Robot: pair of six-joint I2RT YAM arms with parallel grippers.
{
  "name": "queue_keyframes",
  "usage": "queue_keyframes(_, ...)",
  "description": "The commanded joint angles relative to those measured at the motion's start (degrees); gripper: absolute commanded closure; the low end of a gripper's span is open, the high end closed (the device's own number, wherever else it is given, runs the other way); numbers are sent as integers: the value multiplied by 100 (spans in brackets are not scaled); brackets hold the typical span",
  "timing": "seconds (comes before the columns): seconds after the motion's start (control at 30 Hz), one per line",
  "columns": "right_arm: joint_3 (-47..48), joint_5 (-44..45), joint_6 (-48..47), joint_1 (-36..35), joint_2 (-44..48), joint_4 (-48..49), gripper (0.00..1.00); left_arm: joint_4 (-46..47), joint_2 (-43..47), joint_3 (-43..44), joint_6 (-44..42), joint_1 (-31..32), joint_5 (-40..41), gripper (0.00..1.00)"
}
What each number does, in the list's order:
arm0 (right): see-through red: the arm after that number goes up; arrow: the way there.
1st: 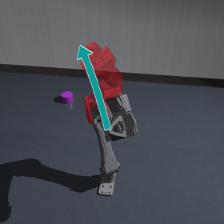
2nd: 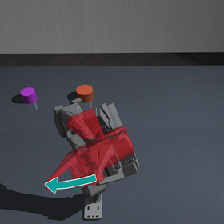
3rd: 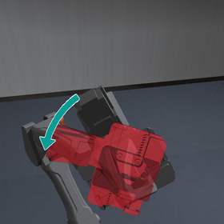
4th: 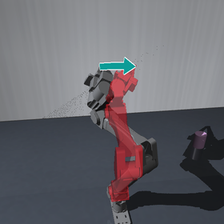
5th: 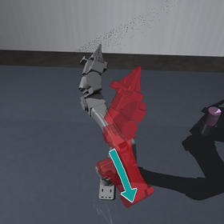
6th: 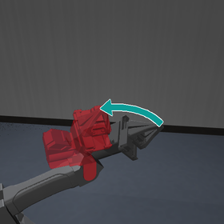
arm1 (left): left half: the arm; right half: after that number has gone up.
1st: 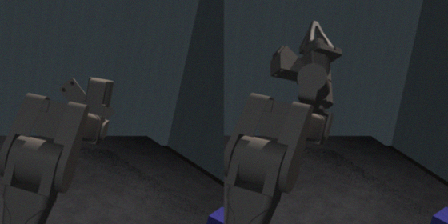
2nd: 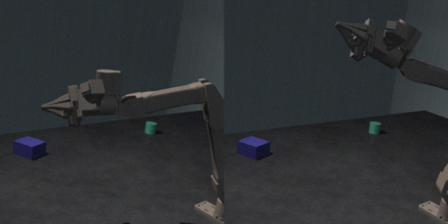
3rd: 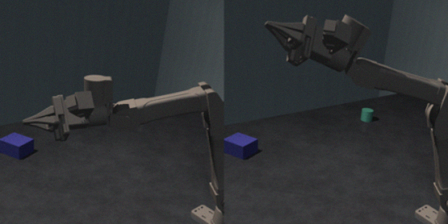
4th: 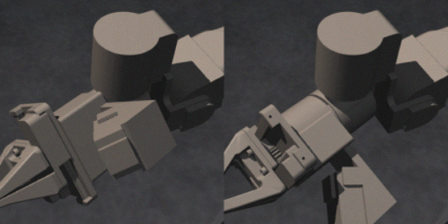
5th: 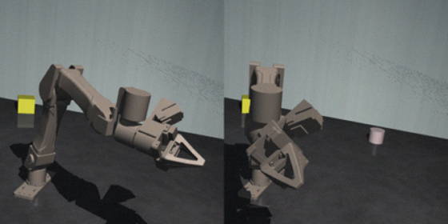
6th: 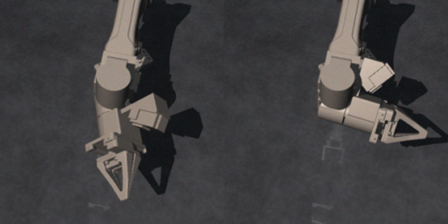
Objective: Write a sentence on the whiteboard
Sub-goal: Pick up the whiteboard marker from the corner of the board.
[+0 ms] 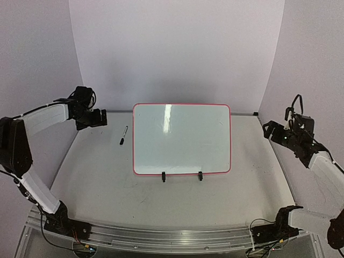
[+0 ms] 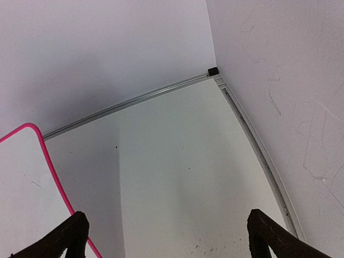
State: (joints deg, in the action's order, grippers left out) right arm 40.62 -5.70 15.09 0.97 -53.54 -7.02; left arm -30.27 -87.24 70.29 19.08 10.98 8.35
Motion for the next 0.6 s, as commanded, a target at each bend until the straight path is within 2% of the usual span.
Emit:
queue_keyframes(0.0,111,-757,103,-15,-60,-272,2,-181,-1212,1249,-373,510,-497,1)
queue_keyframes(0.17,130,-1062,109,-18,-10,-502,2,-471,-2689,2509,-574,652,-589,1)
queue_keyframes(0.23,146,-1081,76,-19,0,-590,2,-594,-3162,2890,-638,683,-618,5)
queue_keyframes(0.3,188,-1060,58,-24,-17,-694,2,-746,-3512,3171,-703,717,-602,13)
queue_keyframes(0.37,220,-1029,55,-24,-32,-745,2,-828,-3821,3352,-716,732,-584,29)
queue_keyframes(0.57,300,-1102,93,-26,-169,-748,2,-734,-4164,3303,-726,736,-606,55)
